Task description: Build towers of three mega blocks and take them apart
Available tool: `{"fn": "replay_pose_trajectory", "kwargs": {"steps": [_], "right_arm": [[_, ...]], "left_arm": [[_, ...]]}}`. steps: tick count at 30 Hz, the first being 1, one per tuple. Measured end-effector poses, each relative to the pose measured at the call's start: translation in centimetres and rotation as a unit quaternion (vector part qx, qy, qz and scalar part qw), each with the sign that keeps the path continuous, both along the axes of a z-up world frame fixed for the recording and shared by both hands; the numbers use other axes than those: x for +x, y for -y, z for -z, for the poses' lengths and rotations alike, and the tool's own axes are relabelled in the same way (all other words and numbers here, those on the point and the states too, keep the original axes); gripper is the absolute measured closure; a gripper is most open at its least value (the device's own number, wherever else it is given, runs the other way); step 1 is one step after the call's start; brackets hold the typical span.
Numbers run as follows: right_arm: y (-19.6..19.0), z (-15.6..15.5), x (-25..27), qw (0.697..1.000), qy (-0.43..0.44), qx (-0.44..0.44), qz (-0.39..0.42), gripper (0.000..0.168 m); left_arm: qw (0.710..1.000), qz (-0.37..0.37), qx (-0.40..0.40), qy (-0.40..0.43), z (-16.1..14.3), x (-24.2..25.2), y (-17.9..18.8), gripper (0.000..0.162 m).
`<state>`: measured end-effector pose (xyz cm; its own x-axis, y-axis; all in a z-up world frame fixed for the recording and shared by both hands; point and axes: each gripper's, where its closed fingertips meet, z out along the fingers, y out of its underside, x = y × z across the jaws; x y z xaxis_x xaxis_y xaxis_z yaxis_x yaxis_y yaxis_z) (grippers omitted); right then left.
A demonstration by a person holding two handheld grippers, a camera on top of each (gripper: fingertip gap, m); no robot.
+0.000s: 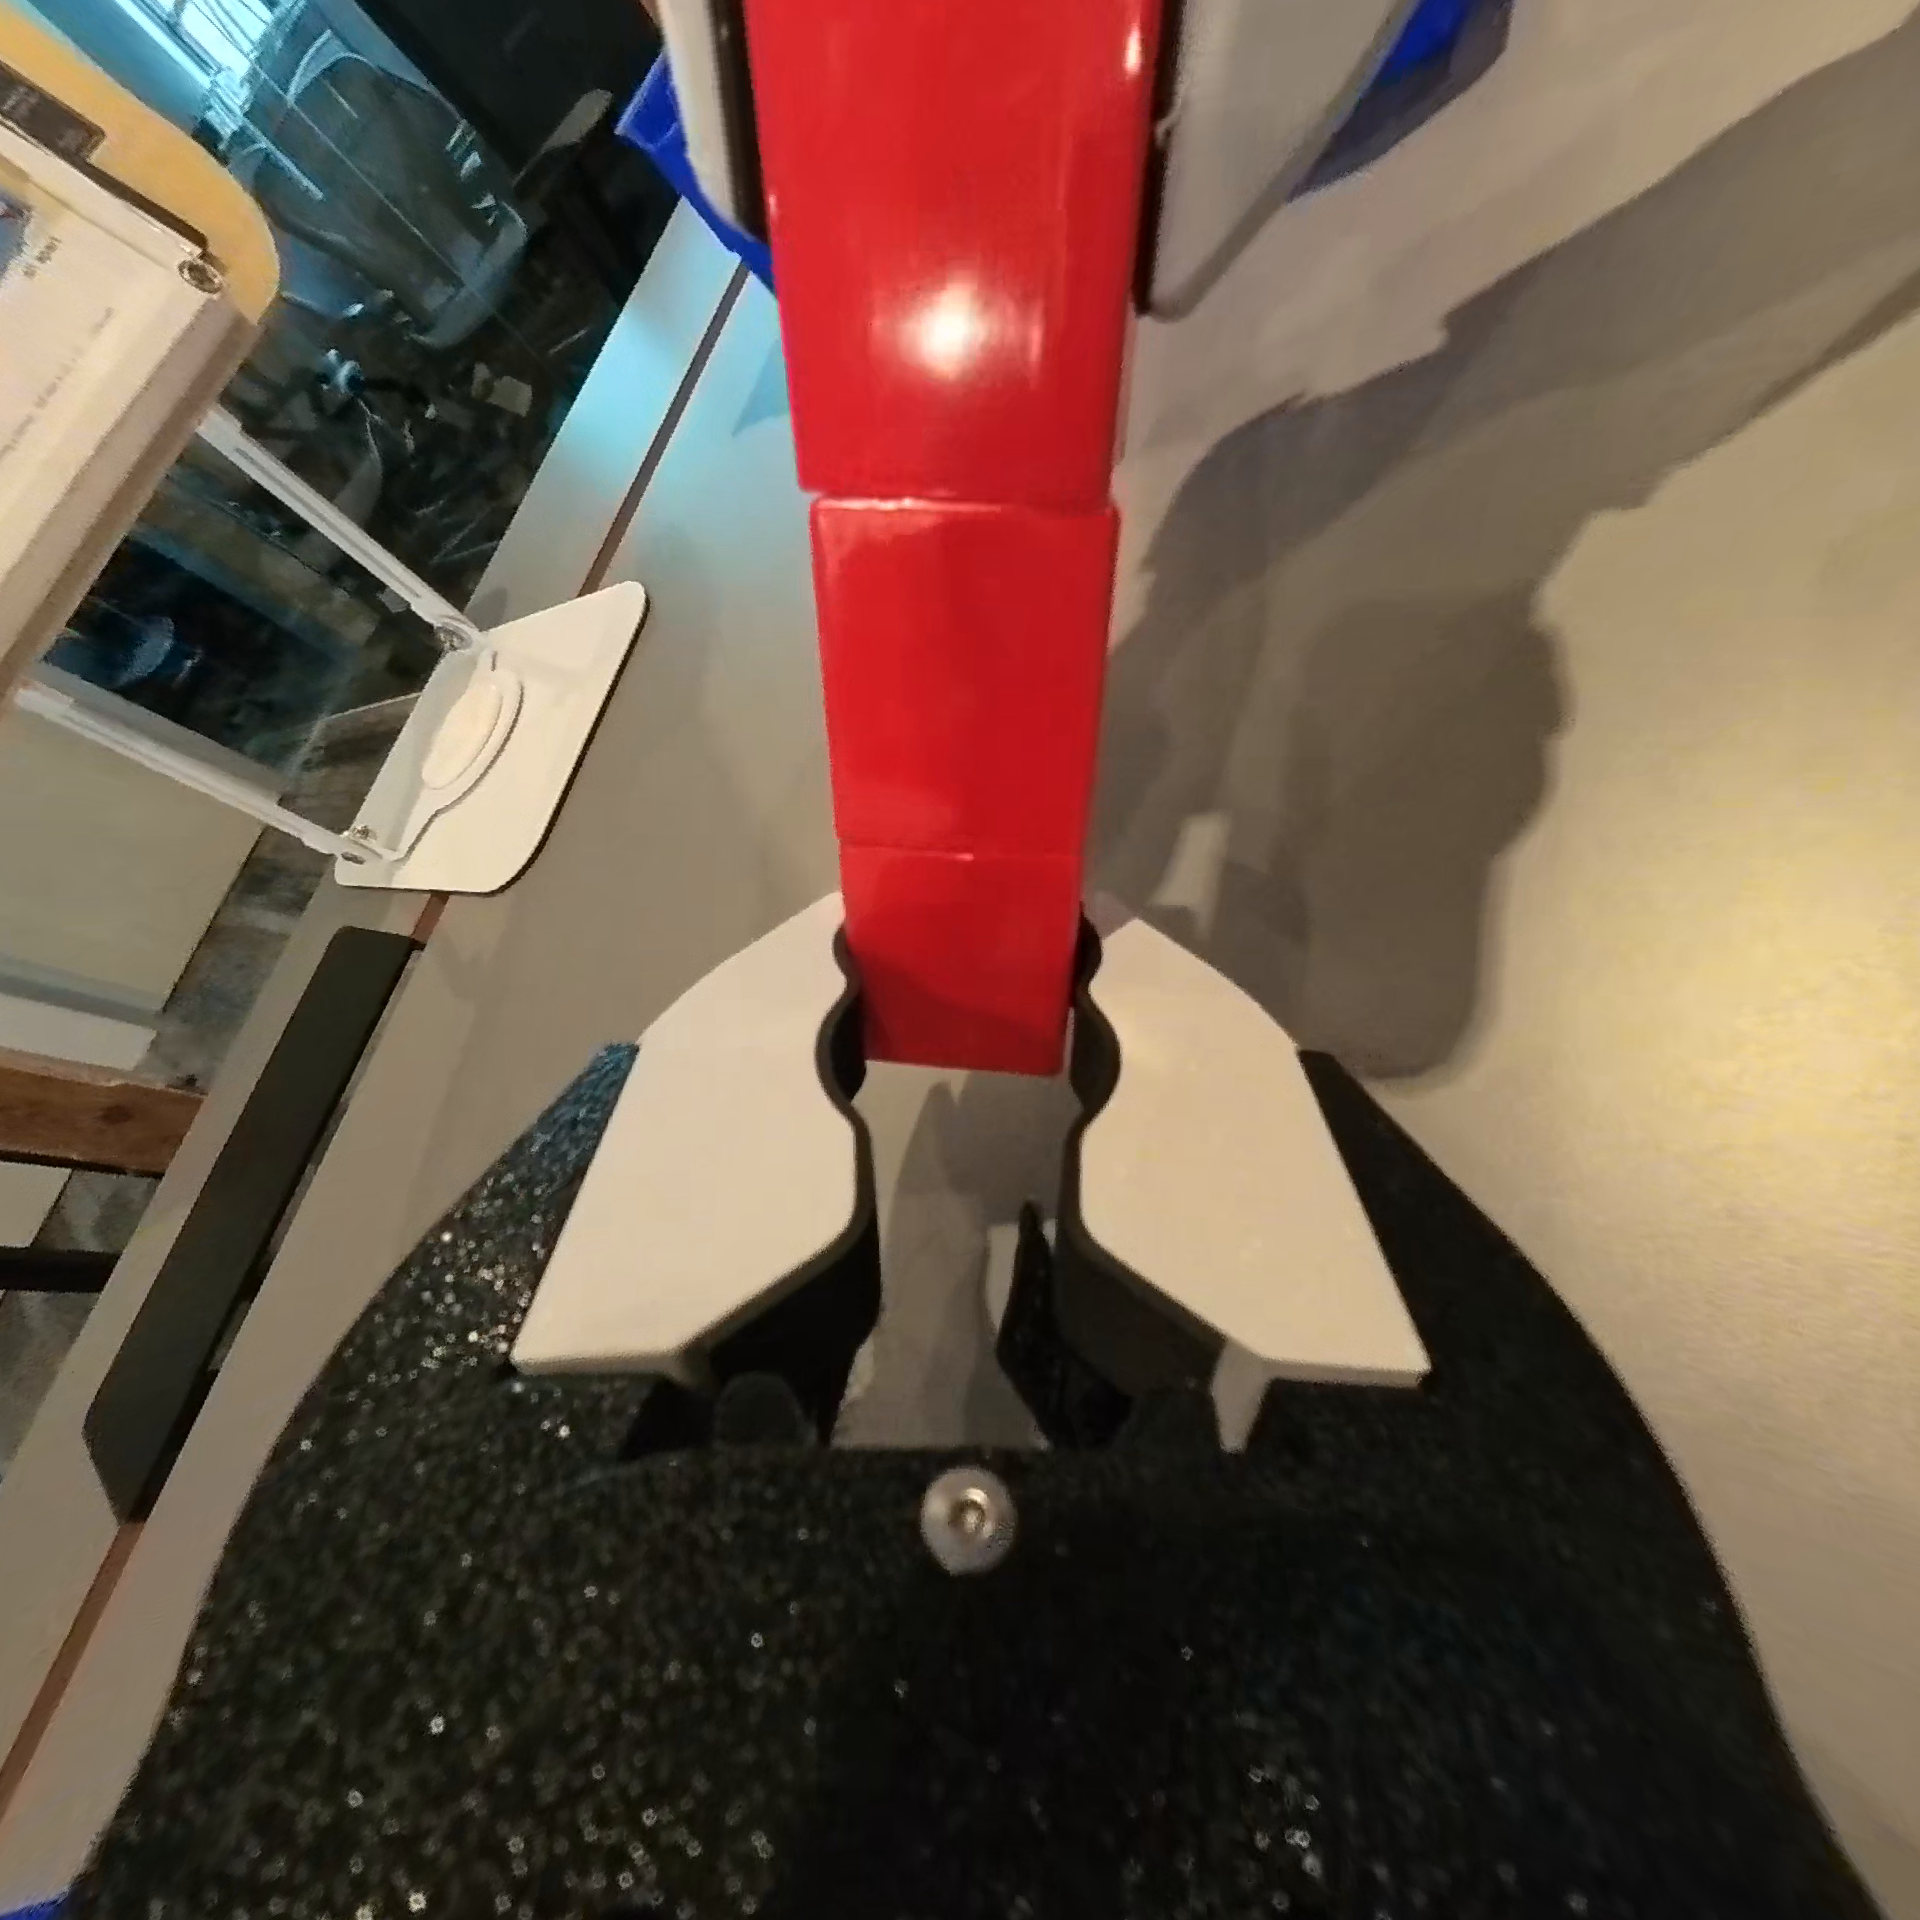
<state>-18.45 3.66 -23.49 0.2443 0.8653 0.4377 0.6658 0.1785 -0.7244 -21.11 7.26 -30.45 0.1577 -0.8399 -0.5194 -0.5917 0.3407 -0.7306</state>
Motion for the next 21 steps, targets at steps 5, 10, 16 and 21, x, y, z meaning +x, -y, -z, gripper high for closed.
{"fn": "replay_pose_trajectory", "kwargs": {"steps": [5, 10, 16, 21], "right_arm": [[0.24, -0.06, -0.13, 0.998, 0.017, 0.044, -0.030, 0.131], [0.48, 0.20, -0.25, 0.996, 0.034, 0.064, -0.050, 0.131], [0.65, 0.31, -0.03, 0.993, 0.051, 0.076, -0.069, 0.132], [0.58, 0.73, 0.31, 0.992, 0.070, 0.079, -0.066, 0.131]], "left_arm": [[1.000, 0.001, 0.014, -0.007, 0.02, 0.07, 0.04, 0.127], [1.000, 0.004, 0.019, -0.015, 0.29, 0.15, 0.13, 0.127], [1.000, 0.010, 0.019, -0.015, 0.31, 0.28, 0.34, 0.127], [0.999, 0.010, 0.025, -0.023, 0.47, 0.22, 0.30, 0.127]]}}
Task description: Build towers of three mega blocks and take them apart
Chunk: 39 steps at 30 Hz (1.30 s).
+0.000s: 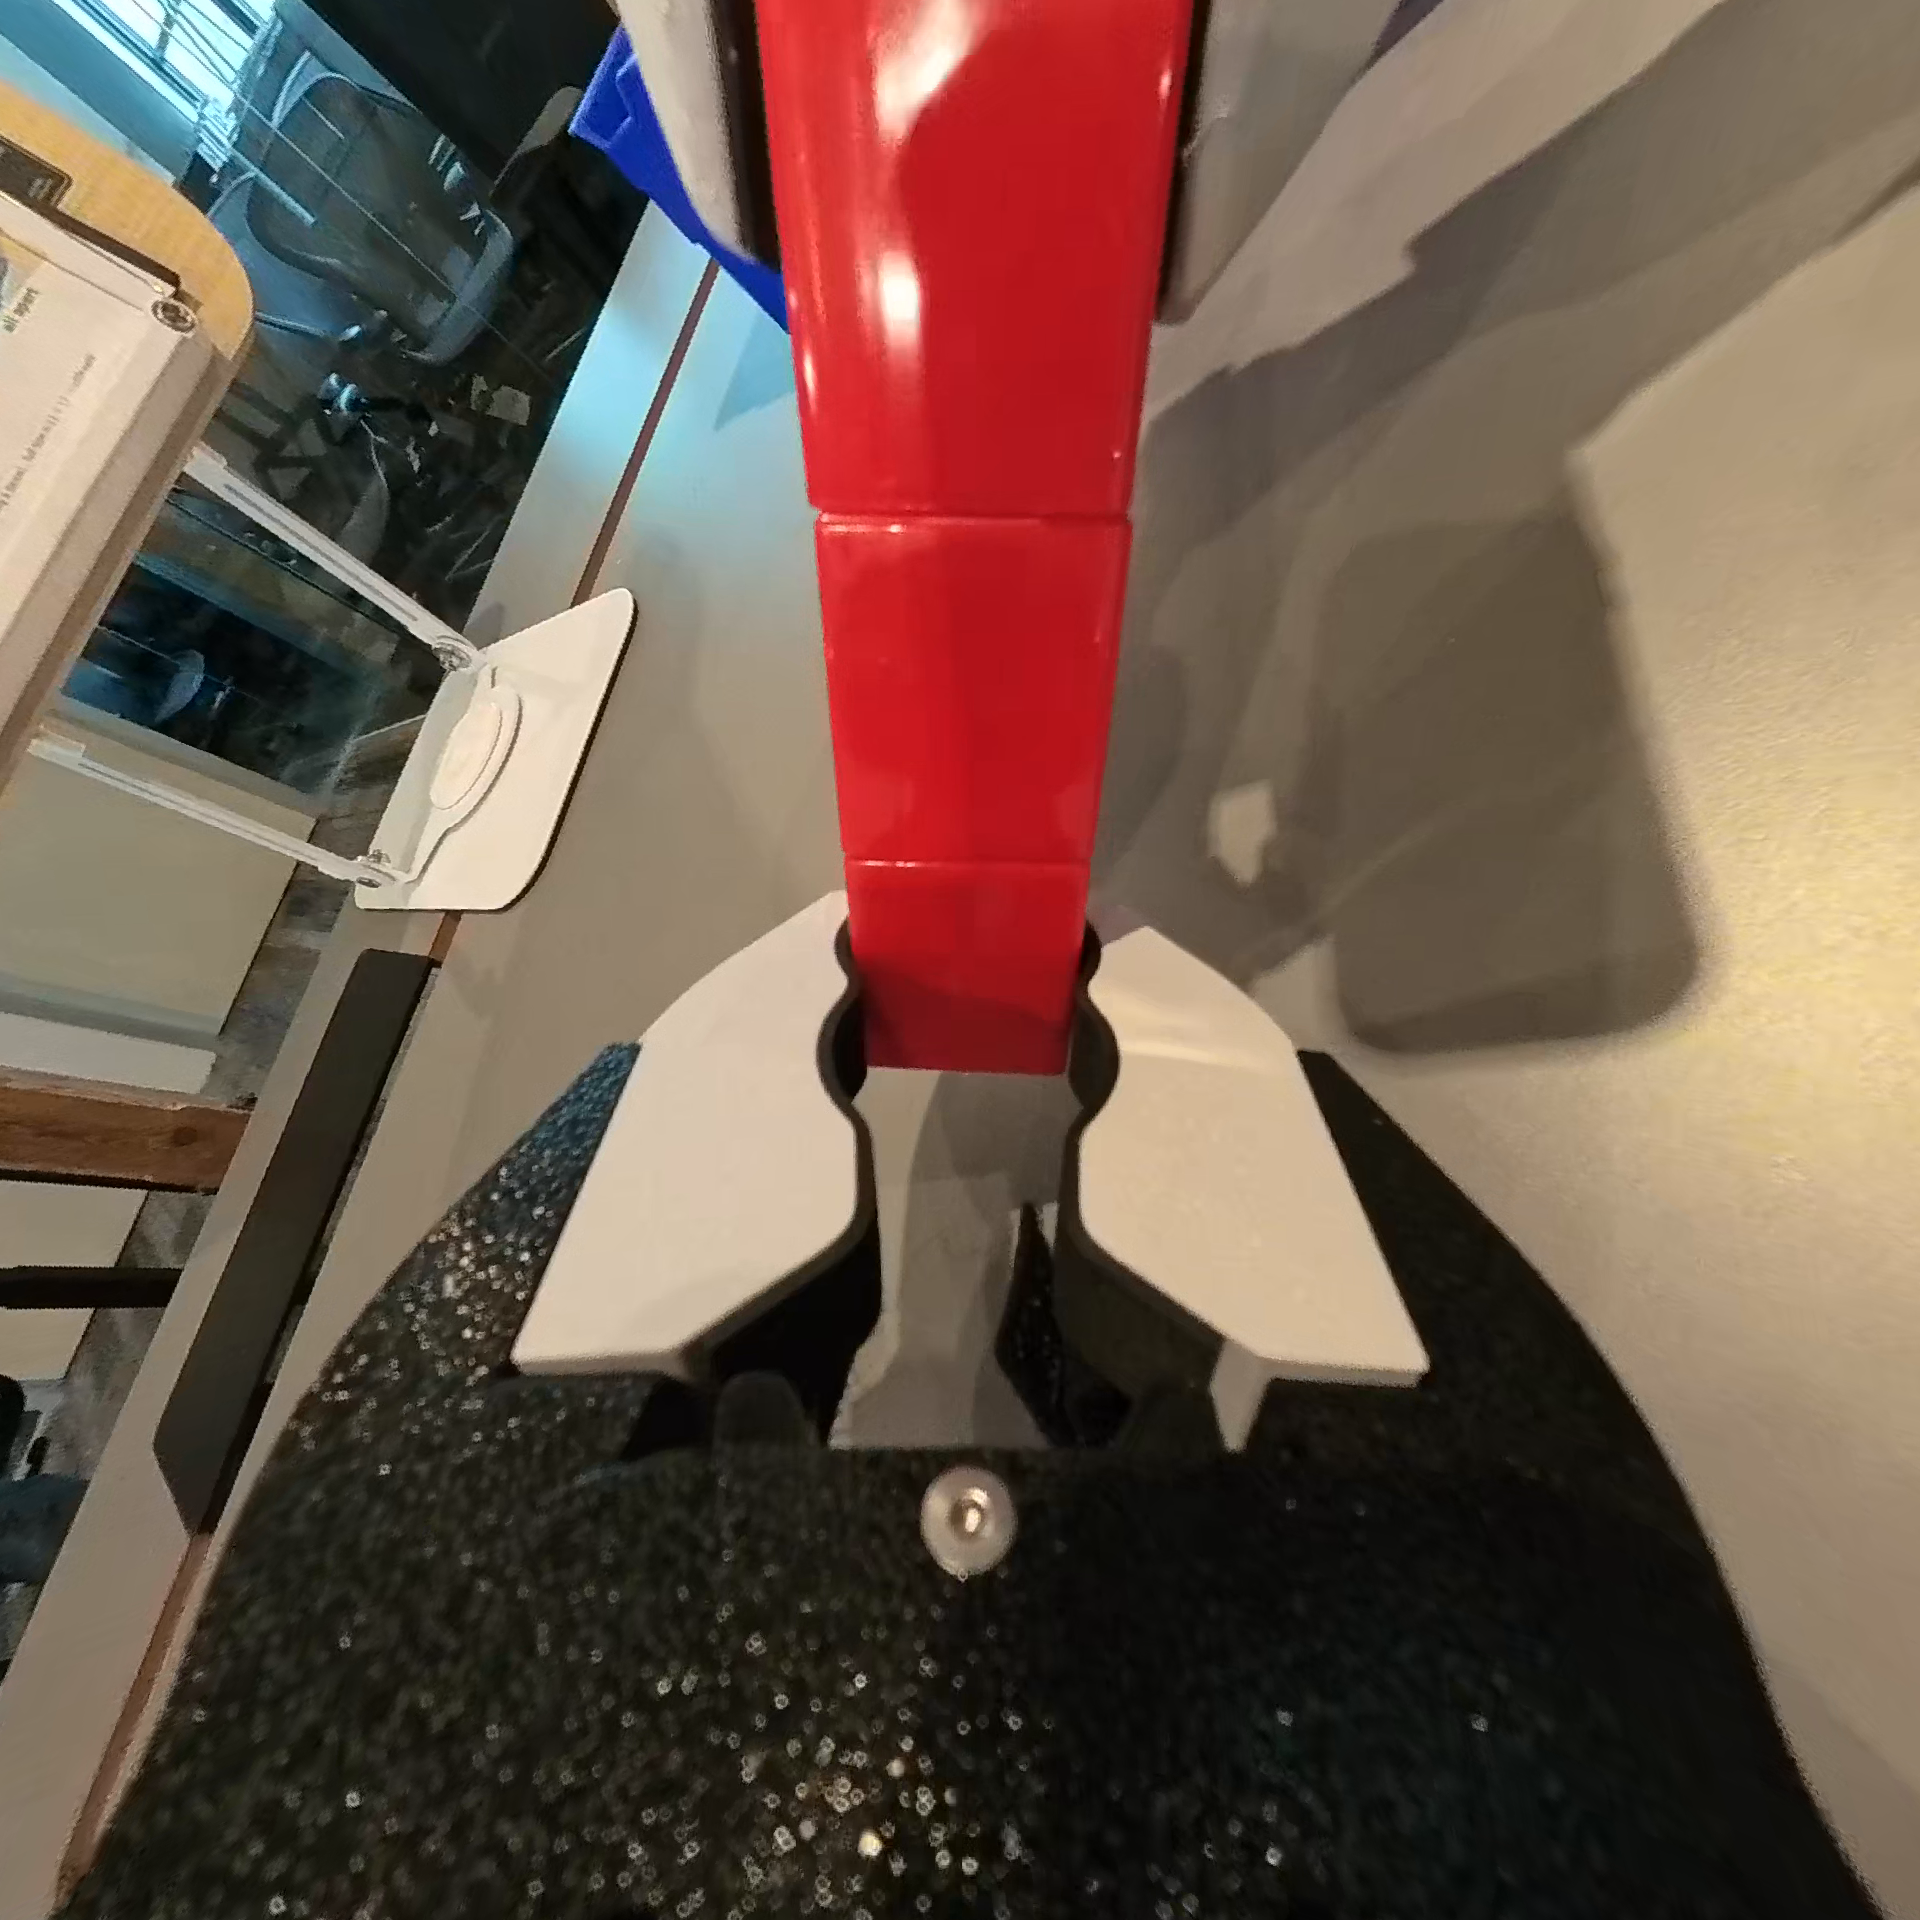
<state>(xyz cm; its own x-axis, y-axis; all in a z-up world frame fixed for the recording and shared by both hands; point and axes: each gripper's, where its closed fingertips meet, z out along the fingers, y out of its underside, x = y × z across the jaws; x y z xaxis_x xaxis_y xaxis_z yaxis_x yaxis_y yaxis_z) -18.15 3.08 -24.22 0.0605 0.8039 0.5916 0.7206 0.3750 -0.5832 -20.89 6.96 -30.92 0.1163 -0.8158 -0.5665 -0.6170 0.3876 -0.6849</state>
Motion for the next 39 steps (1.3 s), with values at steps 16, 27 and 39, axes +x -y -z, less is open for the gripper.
{"fn": "replay_pose_trajectory", "kwargs": {"steps": [16, 27, 39], "right_arm": [[-0.1, -1.9, 0.7, 0.998, -0.058, -0.001, 0.029, 0.132], [-4.0, -14.9, 19.9, 0.975, -0.068, 0.040, 0.207, 0.132], [-14.5, -3.0, 32.6, 0.921, 0.218, -0.176, 0.270, 0.131]], "left_arm": [[0.988, -0.017, 0.012, 0.153, -3.9, 0.8, -0.2, 0.113], [0.951, -0.104, 0.002, 0.290, -7.3, -1.5, -2.8, 0.102], [0.945, -0.129, -0.009, 0.301, -5.9, -1.1, -3.9, 0.109]]}}
